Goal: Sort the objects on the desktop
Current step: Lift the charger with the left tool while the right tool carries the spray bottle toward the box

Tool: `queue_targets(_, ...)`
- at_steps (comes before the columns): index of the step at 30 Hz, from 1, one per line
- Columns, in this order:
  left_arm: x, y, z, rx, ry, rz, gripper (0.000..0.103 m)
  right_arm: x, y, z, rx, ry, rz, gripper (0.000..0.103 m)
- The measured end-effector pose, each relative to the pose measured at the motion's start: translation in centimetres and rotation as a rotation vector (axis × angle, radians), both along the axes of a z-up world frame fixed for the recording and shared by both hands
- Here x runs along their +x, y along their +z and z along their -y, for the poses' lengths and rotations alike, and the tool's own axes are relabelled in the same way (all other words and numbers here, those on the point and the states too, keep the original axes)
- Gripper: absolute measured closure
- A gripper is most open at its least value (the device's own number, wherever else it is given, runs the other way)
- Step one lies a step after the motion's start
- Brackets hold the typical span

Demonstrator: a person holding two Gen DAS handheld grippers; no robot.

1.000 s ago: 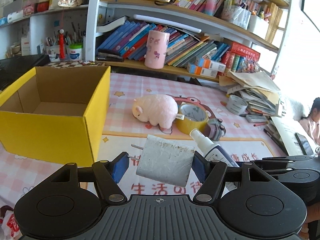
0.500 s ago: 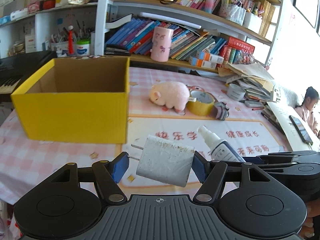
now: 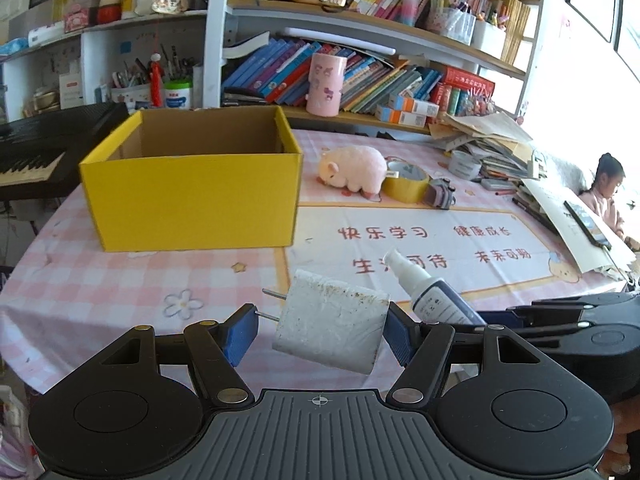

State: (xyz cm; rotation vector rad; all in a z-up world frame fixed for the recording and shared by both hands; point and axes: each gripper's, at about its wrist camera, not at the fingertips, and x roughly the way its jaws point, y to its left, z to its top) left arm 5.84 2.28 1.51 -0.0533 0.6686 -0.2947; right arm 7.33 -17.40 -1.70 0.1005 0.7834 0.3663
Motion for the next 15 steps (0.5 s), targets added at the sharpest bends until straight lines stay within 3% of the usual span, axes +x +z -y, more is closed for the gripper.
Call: queue_targets(15, -3.8, -0.2, -5.3, -0.001, 0.056, 0.002, 0.036, -3.5, 0.0, -6.5, -0.026, 0.084, 0.008, 0.073)
